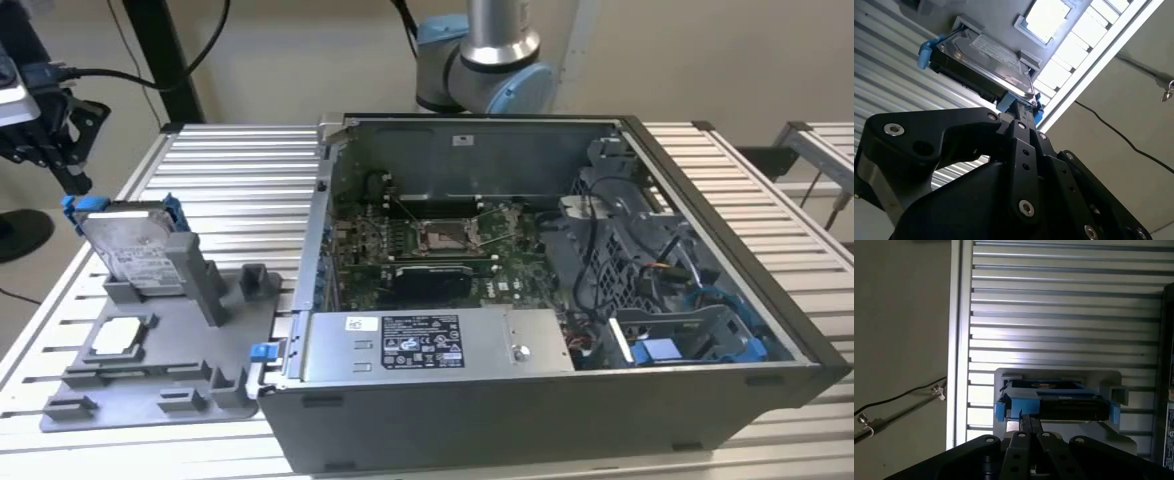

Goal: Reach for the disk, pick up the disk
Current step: 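Reach for the disk, then pick up the disk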

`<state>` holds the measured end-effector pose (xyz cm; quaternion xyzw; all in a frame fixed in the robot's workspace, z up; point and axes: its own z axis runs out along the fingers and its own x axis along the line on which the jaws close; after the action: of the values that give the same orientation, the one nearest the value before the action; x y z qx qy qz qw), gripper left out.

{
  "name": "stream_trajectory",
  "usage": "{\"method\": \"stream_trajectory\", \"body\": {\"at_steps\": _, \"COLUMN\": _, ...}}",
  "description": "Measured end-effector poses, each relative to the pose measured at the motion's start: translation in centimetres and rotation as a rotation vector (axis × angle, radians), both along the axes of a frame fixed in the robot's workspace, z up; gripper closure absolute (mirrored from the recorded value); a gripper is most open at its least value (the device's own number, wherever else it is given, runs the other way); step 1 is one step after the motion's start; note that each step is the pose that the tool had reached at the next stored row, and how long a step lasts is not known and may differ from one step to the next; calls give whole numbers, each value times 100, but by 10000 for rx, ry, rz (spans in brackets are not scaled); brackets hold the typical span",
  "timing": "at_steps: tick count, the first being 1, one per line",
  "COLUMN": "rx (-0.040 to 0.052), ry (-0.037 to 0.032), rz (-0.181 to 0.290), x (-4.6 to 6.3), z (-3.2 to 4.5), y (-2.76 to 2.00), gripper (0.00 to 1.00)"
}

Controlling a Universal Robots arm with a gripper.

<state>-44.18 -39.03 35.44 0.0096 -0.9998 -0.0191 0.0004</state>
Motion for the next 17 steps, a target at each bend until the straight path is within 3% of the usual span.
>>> {"method": "stream_trajectory", "body": {"at_steps": 6, "rx": -1, "ry": 1, "rz": 117, "x": -1, "z": 0, "y": 0, "gripper": 100}}
{"method": "stream_trajectory", "body": {"at_steps": 17, "rx": -31, "ry": 1, "rz": 811, "x": -2, "z": 0, "y": 0, "gripper": 100}}
